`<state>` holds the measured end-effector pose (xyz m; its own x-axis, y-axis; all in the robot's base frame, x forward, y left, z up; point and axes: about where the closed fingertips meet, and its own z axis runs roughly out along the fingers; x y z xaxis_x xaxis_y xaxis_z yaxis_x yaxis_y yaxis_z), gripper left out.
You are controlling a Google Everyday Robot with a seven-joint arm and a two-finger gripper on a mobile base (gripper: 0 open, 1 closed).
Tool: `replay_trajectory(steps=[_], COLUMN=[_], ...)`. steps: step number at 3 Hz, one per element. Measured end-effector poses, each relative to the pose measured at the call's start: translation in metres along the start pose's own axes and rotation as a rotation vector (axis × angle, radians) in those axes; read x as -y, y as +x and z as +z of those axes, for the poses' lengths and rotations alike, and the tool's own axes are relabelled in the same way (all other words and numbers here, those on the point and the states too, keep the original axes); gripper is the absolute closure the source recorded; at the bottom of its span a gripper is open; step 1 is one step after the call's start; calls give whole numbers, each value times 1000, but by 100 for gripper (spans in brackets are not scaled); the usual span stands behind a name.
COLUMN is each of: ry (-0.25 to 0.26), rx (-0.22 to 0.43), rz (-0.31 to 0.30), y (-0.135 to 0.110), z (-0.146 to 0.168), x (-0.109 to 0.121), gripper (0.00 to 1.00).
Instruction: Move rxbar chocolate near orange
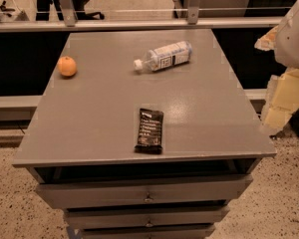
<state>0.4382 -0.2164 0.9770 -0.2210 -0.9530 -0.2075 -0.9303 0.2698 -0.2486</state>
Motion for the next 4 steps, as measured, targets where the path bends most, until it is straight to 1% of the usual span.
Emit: replay_trajectory(steps=[1,2,3,4], ry=[-2,-43,-118,-171], rx=[9,20,29,49], rz=[9,69,142,245], y=[-5,-27,-74,-117], z=[2,20,60,100], x=[-1,-12,-35,-54], gripper=[0,0,0,0])
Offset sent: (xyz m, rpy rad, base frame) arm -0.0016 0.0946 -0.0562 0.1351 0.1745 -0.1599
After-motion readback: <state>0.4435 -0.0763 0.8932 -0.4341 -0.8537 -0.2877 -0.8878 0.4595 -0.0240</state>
